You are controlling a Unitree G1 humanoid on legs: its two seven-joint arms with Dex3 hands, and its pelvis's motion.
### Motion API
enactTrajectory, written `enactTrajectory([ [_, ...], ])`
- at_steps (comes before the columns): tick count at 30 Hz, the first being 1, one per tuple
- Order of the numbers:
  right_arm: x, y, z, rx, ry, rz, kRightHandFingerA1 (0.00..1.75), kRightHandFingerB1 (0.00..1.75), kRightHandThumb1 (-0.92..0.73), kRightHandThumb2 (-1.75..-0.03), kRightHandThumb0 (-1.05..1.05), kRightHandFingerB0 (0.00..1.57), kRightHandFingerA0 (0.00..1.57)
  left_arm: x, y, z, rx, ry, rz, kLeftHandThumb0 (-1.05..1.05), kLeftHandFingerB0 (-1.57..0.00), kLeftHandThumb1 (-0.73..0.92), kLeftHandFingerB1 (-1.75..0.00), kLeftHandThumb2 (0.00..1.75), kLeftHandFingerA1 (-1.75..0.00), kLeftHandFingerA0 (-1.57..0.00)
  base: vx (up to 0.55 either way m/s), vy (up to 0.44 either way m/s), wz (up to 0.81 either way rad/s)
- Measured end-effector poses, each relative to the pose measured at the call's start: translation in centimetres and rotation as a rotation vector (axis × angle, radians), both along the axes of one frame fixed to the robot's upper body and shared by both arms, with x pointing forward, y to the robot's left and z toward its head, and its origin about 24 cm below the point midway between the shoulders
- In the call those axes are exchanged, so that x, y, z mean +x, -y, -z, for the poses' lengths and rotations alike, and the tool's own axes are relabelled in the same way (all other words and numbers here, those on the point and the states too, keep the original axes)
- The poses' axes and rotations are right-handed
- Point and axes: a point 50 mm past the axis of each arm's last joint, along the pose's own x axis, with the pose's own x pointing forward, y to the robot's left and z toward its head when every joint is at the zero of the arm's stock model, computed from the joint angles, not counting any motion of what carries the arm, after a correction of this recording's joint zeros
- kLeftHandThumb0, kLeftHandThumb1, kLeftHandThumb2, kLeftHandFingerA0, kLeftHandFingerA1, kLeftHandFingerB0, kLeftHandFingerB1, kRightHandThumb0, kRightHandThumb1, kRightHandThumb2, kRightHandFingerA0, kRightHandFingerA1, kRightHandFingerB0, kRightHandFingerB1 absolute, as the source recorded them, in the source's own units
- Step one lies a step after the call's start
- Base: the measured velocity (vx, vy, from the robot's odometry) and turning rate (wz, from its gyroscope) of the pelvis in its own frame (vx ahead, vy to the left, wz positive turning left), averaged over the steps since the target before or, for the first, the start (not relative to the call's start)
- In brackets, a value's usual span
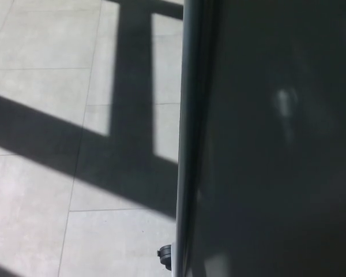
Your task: A white board is being place on the right hand side and parallel to the robot and the robot uses its left hand to grab on the leftside of the whiteboard and drag the whiteboard from the right hand side to the left hand side
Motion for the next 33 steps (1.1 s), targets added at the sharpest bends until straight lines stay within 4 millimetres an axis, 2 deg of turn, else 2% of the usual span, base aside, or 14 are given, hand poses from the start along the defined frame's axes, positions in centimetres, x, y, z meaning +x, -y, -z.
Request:
enactTrajectory([
  [1, -0.1, 0.0, 0.0, 0.003, 0.006, -0.002, 1.27, 0.66, -0.63, -0.59, -1.05, 0.0, 0.18, 0.0, 0.0, 0.0, -0.007, 0.007, -0.001, -0.39, -0.33, 0.55, -0.31, 0.56, -0.37, -0.39, 0.0, 0.0, 0.0],
  [4, -0.2, 0.0, 0.0, 0.01, 0.021, -0.004, 1.28, 0.69, -0.62, -0.59, -1.05, 0.0, 0.17, -0.1, 0.0, 0.0, -0.022, 0.021, -0.001, -0.39, -0.32, 0.55, -0.31, 0.57, -0.36, -0.35, 0.0, 0.0, 0.0],
  [5, -0.2, 0.0, 0.0, 0.013, 0.026, -0.003, 1.08, 0.53, -0.45, -1.04, -1.05, 0.0, 0.88, -0.1, 0.0, -0.1, -0.026, 0.026, -0.001, -0.41, -0.3, 0.54, -0.31, 0.57, -0.36, -0.35, 0.0, 0.0, 0.0],
  [6, -0.2, 0.0, 0.0, 0.014, 0.03, -0.003, 1.28, 0.68, -0.57, -0.67, -1.05, 0.0, 0.5, 0.0, 0.0, -0.1, -0.03, 0.032, -0.002, -0.42, -0.29, 0.55, -0.3, 0.57, -0.36, -0.35, 0.0, 0.0, 0.0],
  [13, 0.3, 0.0, -0.4, 0.023, 0.07, -0.011, 1.22, 0.67, -0.58, -0.67, -1.05, 0.0, 0.31, 3.7, 0.3, -1.8, -0.053, 0.161, 0.053, -0.5, -0.26, 0.55, -0.29, 0.57, -0.36, -0.33, 0.0, 0.0, 0.0],
  [14, 0.3, 0.0, -0.5, 0.024, 0.076, -0.01, 0.99, 0.64, -0.61, -0.66, -1.05, 0.0, 1.33, 4.6, 0.5, -2.3, -0.052, 0.193, 0.073, -0.5, -0.26, 0.55, -0.29, 0.57, -0.36, -0.32, 0.0, 0.0, 0.0],
  [17, 0.5, 0.0, -0.6, 0.024, 0.088, -0.01, 1.03, 0.63, -0.61, -0.65, -1.05, 0.0, 1.38, 6.9, 0.9, -3.7, -0.053, 0.278, 0.122, -0.5, -0.25, 0.55, -0.29, 0.57, -0.36, -0.31, 0.0, 0.0, 0.0],
  [18, 0.6, 0.0, -0.6, 0.024, 0.094, -0.012, 1.35, 0.74, -0.63, -0.63, -1.05, 0.0, 0.11, 7.8, 1.1, -4.3, -0.053, 0.311, 0.142, -0.27, -0.09, 0.35, -0.5, 0.91, -0.51, -0.1, 0.0, 0.0, 0.0],
  [22, 0.8, 0.0, -0.9, 0.026, 0.121, -0.012, 1.29, 0.82, -0.64, -0.6, -1.05, 0.0, 0.01, 10.6, 1.9, -6.5, -0.061, 0.417, 0.207, -0.28, -0.07, 0.33, -0.49, 0.9, -0.52, -0.09, 0.0, 0.0, 0.0],
  [24, 1.0, 0.0, -1.0, 0.028, 0.133, -0.012, 1.22, 0.75, -0.58, -0.72, -1.05, 0.0, 0.65, 11.9, 2.3, -7.6, -0.066, 0.465, 0.247, -0.28, -0.09, 0.32, -0.5, 0.9, -0.51, -0.11, 0.0, 0.0, 0.0],
  [29, 1.4, -0.1, -1.2, 0.029, 0.146, -0.018, 1.3, 0.7, -0.6, -0.68, -1.05, 0.0, 0.24, 15.3, 4.0, -11.1, -0.062, 0.595, 0.362, -0.6, -0.19, 0.43, -0.37, 0.7, -0.41, -0.26, 0.0, 0.0, 0.0],
  [30, 1.4, -0.1, -1.2, 0.029, 0.146, -0.019, 1.12, 0.64, -0.61, -0.65, -1.05, 0.0, 1.19, 16.0, 4.4, -11.8, -0.064, 0.617, 0.385, -0.61, -0.19, 0.42, -0.37, 0.7, -0.41, -0.27, 0.0, 0.0, 0.0],
  [32, 1.4, -0.1, -1.2, 0.029, 0.146, -0.019, 1.02, 0.53, -0.46, -1.05, -1.05, 0.0, 1.34, 17.0, 5.1, -12.9, -0.066, 0.648, 0.422, -0.62, -0.17, 0.41, -0.36, 0.7, -0.41, -0.28, 0.0, 0.0, 0.0],
  [33, 1.4, -0.1, -1.2, 0.029, 0.146, -0.019, 0.97, 0.63, -0.61, -0.65, -1.05, 0.0, 1.35, 17.4, 5.4, -13.3, -0.068, 0.658, 0.436, -0.61, -0.16, 0.41, -0.36, 0.69, -0.41, -0.27, 0.0, 0.0, 0.0],
])
